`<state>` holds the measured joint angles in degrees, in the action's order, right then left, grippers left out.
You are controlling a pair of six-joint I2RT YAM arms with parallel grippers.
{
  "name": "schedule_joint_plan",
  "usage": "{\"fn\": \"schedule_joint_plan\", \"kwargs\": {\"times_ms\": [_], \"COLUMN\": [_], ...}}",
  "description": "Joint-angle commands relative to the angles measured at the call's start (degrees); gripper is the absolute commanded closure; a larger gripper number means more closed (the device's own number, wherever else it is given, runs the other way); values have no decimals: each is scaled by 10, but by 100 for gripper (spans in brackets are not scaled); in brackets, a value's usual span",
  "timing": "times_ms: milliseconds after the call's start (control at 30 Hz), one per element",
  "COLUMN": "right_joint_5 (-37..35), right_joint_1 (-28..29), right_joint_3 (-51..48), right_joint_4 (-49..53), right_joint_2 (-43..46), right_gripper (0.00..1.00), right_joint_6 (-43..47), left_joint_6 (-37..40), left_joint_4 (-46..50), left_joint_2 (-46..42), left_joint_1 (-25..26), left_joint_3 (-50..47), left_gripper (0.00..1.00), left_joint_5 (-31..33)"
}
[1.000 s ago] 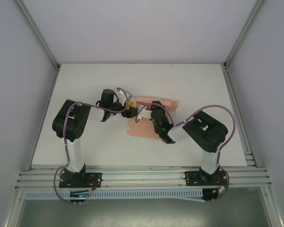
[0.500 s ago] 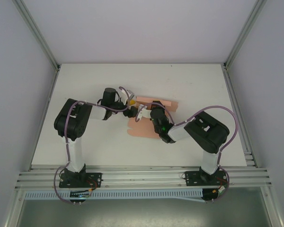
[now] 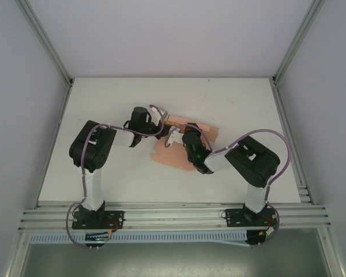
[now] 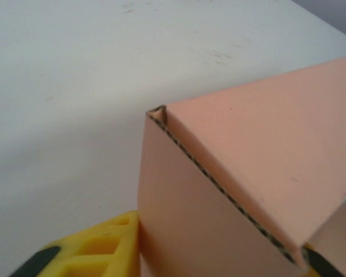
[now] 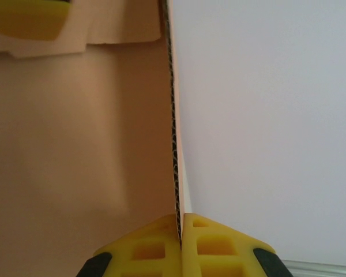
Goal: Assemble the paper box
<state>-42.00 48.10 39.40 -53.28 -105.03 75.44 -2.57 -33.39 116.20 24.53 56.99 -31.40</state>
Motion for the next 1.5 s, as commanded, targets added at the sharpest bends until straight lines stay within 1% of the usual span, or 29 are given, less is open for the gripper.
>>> {"fn": "schedule_joint_plan", "kwargs": {"times_ms": [0,133,200,267,333,400,467,533,633,667,767,833,1000,1033,1067,1100,1133,1167,1233,1267,1333,1400,1467], "right_joint_5": [57,54,53,49,43,38,40,38,34,32,28,25,25,24,24,24,24,24,24,24,24,24,24], "right_joint_1": [20,23,26,30,32,31,30,30,29,29,29,29,30,30,30,29,30,30,31,30,31,30,30], "right_joint_3": [-9,-7,-8,-6,-7,-7,-6,-2,5,5,3,5,0,-1,-1,0,0,-1,-1,-1,0,0,0], "right_joint_4": [85,94,92,88,84,78,85,96,97,93,77,76,74,70,72,73,72,70,65,64,61,63,63], "right_joint_2": [3,8,7,4,4,7,16,21,18,15,10,11,15,15,15,15,14,14,11,10,9,10,9], "right_gripper": [100,100,100,100,100,100,100,100,100,100,100,100,100,100,100,100,100,100,100,100,100,100,100], "right_joint_6": [-32,-42,-42,-44,-44,-49,-57,-66,-63,-59,-55,-58,-56,-54,-54,-54,-53,-52,-48,-45,-42,-42,-43], "left_joint_6": [-51,-95,-111,-126,-135,-129,-132,-155,-184,-186,-223,-238,-260,-246,-221,-215,-194,-190,-184,-184,-180,-179,-168], "left_joint_4": [45,76,68,85,128,138,156,199,241,239,305,328,348,344,328,311,271,242,201,199,201,203,201], "left_joint_2": [6,11,16,23,22,12,6,8,7,8,9,7,6,6,4,-2,-11,-20,-32,-34,-34,-34,-34], "left_joint_1": [8,29,36,38,42,46,50,53,65,66,67,67,67,67,67,67,66,66,62,62,58,55,54], "left_joint_3": [25,27,20,27,32,29,27,32,48,48,68,74,75,79,74,64,46,38,10,10,14,15,14], "left_gripper": [77,89,100,100,100,100,100,100,100,100,100,100,100,100,100,99,88,79,74,70,68,74,72], "left_joint_5": [111,220,251,280,316,351,405,474,554,557,579,593,599,583,558,528,487,464,420,414,387,379,373]}}
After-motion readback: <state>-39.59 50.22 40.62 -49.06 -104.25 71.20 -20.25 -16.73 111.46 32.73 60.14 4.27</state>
